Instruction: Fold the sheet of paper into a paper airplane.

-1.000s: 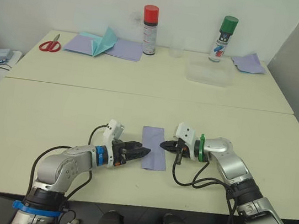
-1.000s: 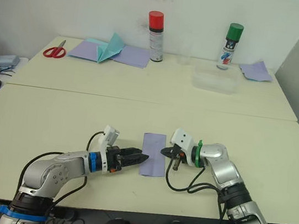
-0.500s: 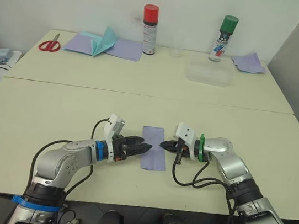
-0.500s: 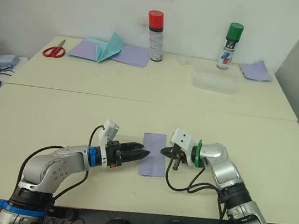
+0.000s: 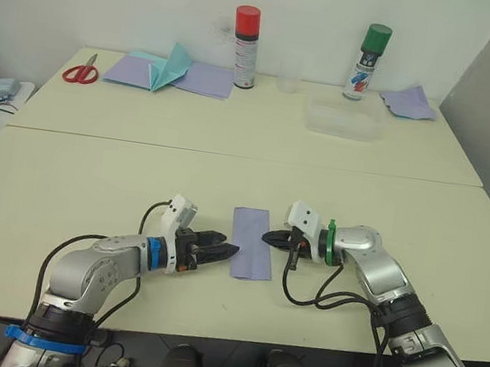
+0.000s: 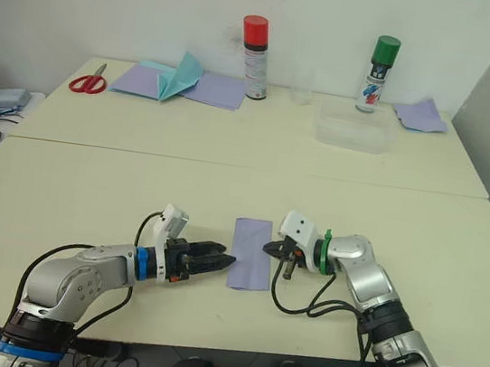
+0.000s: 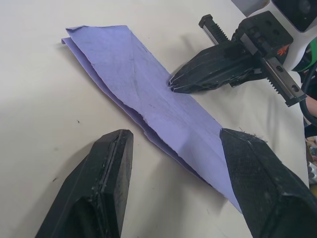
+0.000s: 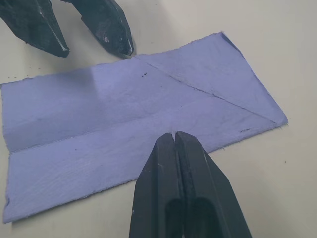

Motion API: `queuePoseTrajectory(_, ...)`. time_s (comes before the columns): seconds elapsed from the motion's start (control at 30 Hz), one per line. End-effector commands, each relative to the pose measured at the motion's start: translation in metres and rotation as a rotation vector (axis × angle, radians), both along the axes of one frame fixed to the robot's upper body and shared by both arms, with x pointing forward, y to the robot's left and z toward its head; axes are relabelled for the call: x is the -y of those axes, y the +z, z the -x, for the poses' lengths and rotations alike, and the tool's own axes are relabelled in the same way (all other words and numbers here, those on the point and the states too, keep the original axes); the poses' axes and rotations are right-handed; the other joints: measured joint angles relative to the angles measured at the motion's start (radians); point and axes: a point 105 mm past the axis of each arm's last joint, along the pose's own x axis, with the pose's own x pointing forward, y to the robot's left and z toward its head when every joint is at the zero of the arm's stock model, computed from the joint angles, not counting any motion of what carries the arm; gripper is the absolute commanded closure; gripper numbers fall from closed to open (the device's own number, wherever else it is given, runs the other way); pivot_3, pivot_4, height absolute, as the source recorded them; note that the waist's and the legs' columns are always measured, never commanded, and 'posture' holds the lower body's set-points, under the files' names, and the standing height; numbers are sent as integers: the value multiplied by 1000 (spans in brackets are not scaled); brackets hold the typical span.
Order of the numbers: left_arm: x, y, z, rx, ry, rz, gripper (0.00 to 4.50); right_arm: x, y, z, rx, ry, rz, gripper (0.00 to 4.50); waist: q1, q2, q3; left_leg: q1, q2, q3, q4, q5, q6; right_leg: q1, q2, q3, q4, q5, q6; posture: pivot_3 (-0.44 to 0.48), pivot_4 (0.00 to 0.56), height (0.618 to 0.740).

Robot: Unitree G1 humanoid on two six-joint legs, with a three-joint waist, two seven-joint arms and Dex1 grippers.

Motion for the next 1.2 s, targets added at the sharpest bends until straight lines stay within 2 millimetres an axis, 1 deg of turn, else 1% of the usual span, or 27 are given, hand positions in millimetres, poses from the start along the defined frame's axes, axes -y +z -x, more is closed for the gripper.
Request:
queuePoseTrajectory(0.03,-6,8,-1,46,15,8,1882,13,-24,0,-66,-62,83,4500,0,0,0,0,0,0,0,0,0,0,0,0,0,0,0,0,150,740)
queuePoseTrajectory(0.17,-12,8,-3,77,18,-44,3132,14,-24,-1,-66,-62,85,4500,0,-1,0,0,0,0,-1,0,0,0,0,0,0,0,0,0,150,740)
queuePoseTrajectory(0.3,-19,9,-8,125,14,-104,4474,14,-24,0,-67,-61,86,4500,0,-1,0,0,0,0,-2,0,0,0,0,0,0,-1,-1,0,150,740)
queuePoseTrajectory(0.47,-13,5,-11,168,-36,-169,4474,13,-25,0,-70,-60,87,4500,0,-1,1,0,0,0,-2,0,0,0,0,0,0,0,-1,0,150,740)
queuePoseTrajectory(0.7,6,1,-15,178,-78,-146,4474,14,-24,0,-69,-63,87,4500,0,-1,1,0,0,1,-2,0,0,0,0,0,0,0,-1,0,150,740)
queuePoseTrajectory(0.83,11,8,-18,191,-78,-108,4474,15,-24,0,-68,-65,86,4500,1,-1,1,0,0,1,-2,0,0,0,0,-1,0,0,0,0,150,740)
queuePoseTrajectory(1.07,5,19,-22,216,-86,-110,4474,15,-24,1,-70,-70,85,4500,1,-2,1,0,0,1,-2,0,0,0,0,-1,0,0,1,0,150,740)
queuePoseTrajectory(1.2,13,23,-23,228,-111,-94,4474,14,-24,1,-70,-71,82,4500,1,-2,1,0,-1,1,-2,0,0,0,0,-1,0,1,1,0,150,740)
